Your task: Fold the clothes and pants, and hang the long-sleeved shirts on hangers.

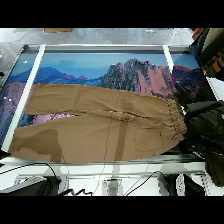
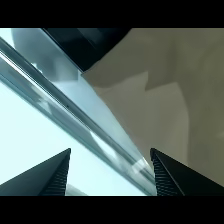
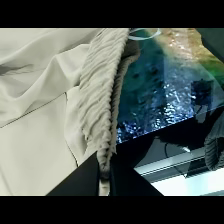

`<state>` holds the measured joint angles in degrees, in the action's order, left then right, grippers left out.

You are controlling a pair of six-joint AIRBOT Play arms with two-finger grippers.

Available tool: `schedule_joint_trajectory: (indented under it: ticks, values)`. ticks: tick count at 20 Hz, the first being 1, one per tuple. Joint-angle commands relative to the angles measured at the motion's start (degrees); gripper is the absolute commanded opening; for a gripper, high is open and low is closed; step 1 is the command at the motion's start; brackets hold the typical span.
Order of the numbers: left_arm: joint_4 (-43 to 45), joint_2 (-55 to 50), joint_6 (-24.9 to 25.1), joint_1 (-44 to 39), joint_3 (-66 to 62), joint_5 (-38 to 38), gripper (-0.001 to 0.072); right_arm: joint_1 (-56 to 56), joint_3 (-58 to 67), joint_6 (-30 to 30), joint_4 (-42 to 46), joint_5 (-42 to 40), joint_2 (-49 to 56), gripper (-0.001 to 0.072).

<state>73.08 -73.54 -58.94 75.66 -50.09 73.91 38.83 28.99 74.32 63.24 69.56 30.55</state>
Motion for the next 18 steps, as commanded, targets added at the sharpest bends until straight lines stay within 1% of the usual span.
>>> schedule_joint_trajectory:
  ticks: [1,3,4,5,6,8,9,10,11,12,13,14,15,16,17,18]
  values:
    - [-4.3,-1.0,1.9,2.4,4.6,-8.9,0.0569,0.0,0.0,0.0,0.0,0.0,0.0,0.0028]
    - [-14.5,-1.7,6.8,2.4,6.5,-13.4,0.0534,0.0,0.0,-0.1,0.5,-0.5,0.0,0.0028]
    - [-19.8,-2.4,9.4,2.2,7.0,-14.4,0.0531,0.0,0.0,-0.1,1.6,-1.0,0.0,0.0028]
    - [-22.9,-3.4,10.6,1.9,7.0,-15.0,0.0531,0.0,0.0,-0.1,2.4,-1.3,0.0,0.0028]
    - [-23.7,-4.4,11.0,1.6,7.0,-15.6,0.0531,0.0,0.0,-0.1,2.6,-1.2,0.0,0.0028]
    - [-22.5,-6.4,11.4,0.6,7.0,-15.9,0.052,0.0,0.1,0.0,2.3,-0.1,-0.1,0.0028]
    - [-22.7,-7.0,11.4,0.5,7.0,-15.9,0.0415,0.0,0.1,-0.1,2.2,0.6,-0.1,0.0028]
    - [-23.4,-6.9,11.4,0.5,7.0,-15.9,0.0295,0.0,0.1,-0.1,2.1,1.4,-0.1,0.0028]
    - [-24.3,-6.6,11.4,0.5,6.8,-15.4,0.0134,0.0,0.1,-0.1,2.1,1.9,-0.1,0.0028]
    - [-25.0,-5.9,12.0,0.5,6.4,-14.0,0.0021,0.0,0.5,-0.1,2.1,2.8,-0.1,0.0028]
    - [-26.4,-4.9,14.1,0.5,5.8,-11.9,0.0015,0.0,1.8,-0.1,2.1,4.0,-0.1,0.0028]
    - [-28.8,-3.8,17.4,0.5,5.2,-9.4,0.0015,0.0,3.9,-0.1,2.1,5.1,-0.1,0.0028]
    - [-32.1,-2.7,21.4,0.6,4.3,-5.8,0.0015,0.0,6.4,-0.4,2.1,5.8,-0.1,0.0028]
    - [-36.2,-2.1,24.1,0.6,3.2,-2.3,0.0015,0.0,9.6,-0.5,2.2,6.1,-0.1,0.0028]
    - [-41.5,-1.6,25.2,0.5,1.9,0.5,0.0015,0.0,12.7,-0.5,2.2,6.1,-0.1,0.0028]
    - [-47.1,-1.4,25.3,0.5,0.7,1.9,0.0015,0.0,15.9,-0.5,2.2,5.8,-0.1,0.0028]
